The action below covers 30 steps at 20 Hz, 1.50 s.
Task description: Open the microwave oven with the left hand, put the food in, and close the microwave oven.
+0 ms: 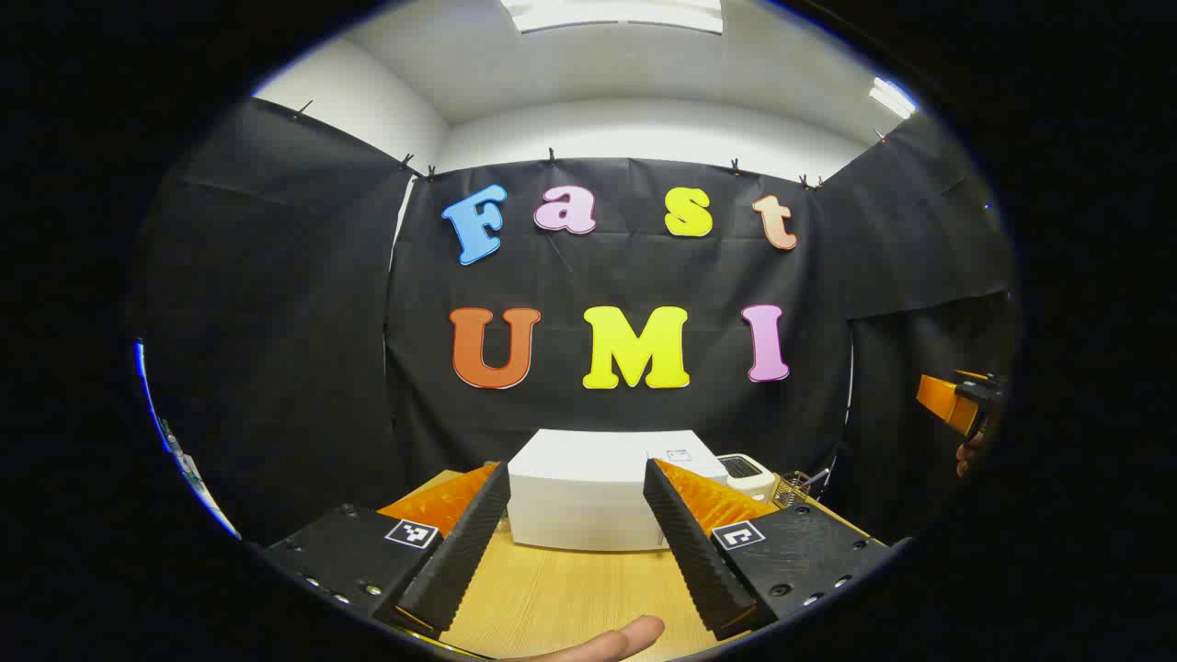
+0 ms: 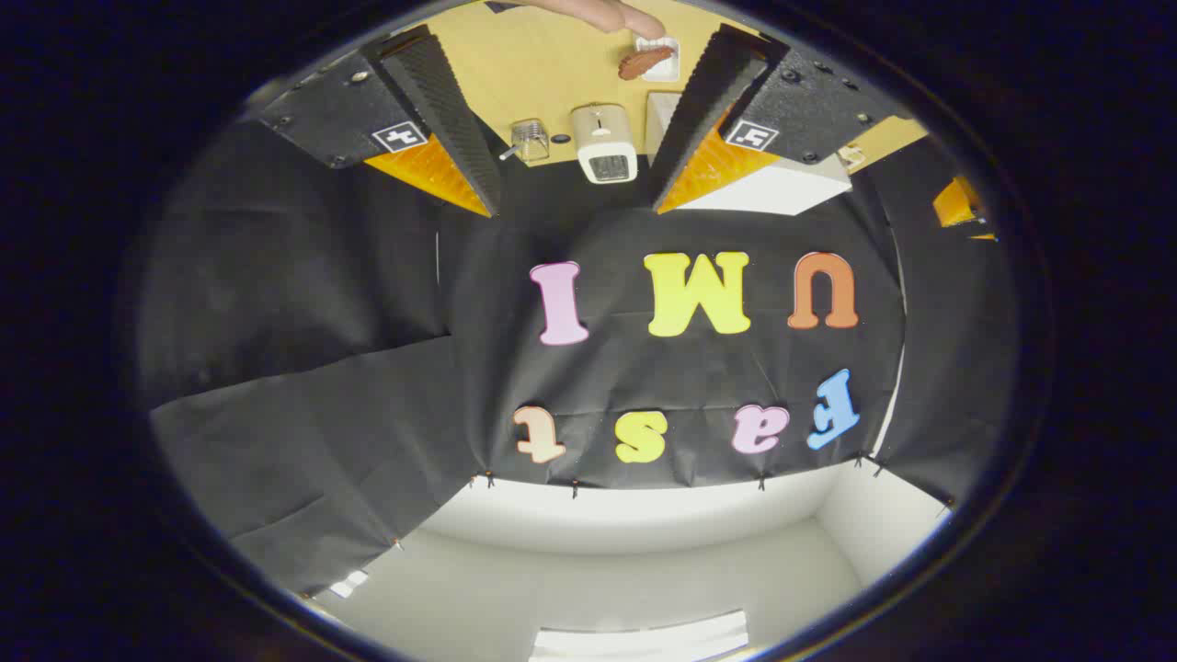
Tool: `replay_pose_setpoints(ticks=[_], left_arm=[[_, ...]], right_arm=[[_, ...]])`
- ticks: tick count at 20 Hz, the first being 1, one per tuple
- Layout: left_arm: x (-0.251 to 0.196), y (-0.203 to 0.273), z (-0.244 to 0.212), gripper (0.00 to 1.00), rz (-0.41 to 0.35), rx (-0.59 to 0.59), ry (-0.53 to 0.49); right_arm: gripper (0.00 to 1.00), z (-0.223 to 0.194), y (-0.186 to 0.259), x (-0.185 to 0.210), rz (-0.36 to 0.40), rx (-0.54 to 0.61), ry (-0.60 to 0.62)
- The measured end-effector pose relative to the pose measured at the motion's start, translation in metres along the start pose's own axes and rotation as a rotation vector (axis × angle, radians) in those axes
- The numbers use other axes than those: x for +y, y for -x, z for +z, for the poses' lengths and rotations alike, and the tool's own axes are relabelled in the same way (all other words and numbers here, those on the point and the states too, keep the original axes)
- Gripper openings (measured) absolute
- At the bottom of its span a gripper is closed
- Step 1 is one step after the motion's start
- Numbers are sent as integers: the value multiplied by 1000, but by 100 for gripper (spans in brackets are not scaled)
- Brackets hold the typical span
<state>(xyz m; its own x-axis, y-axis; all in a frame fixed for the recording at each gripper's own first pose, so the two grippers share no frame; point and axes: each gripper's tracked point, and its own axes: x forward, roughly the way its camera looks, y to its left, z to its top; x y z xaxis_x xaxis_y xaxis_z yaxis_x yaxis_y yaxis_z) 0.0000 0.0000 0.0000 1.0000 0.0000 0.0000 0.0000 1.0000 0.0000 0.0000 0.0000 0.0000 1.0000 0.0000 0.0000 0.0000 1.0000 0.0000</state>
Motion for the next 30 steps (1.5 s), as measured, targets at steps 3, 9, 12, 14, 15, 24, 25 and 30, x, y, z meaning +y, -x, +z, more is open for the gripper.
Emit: replay_pose_setpoints(ticks=[3, 9, 12, 14, 15, 24, 25, 30], left_arm=[[5, -3, 1, 92, 13, 4, -1], [0, -8, -3, 92, 4, 25, 8], [1, -10, -4, 92, 3, 27, 0], [-1, -10, -3, 92, 1, 25, -4], [-3, -10, -4, 92, -2, 25, -7], [-35, -38, -24, 92, -71, 37, -7], [-39, -45, -30, 92, -80, 41, -11], [-71, -98, -73, 92, -110, 63, -24]], right_arm=[[100, 4, 0, -9, -10, -1, -2], [100, 3, -3, -16, -19, 1, 5], [100, 5, -3, -14, -6, -7, 4], [100, 8, -5, -14, 6, -24, 6], [100, 8, -6, -14, 6, -30, 7], [94, 3, -7, -15, 18, -38, -20], [94, 2, -10, -20, 15, -43, -19], [100, -5, -28, -32, -15, -70, 19]])
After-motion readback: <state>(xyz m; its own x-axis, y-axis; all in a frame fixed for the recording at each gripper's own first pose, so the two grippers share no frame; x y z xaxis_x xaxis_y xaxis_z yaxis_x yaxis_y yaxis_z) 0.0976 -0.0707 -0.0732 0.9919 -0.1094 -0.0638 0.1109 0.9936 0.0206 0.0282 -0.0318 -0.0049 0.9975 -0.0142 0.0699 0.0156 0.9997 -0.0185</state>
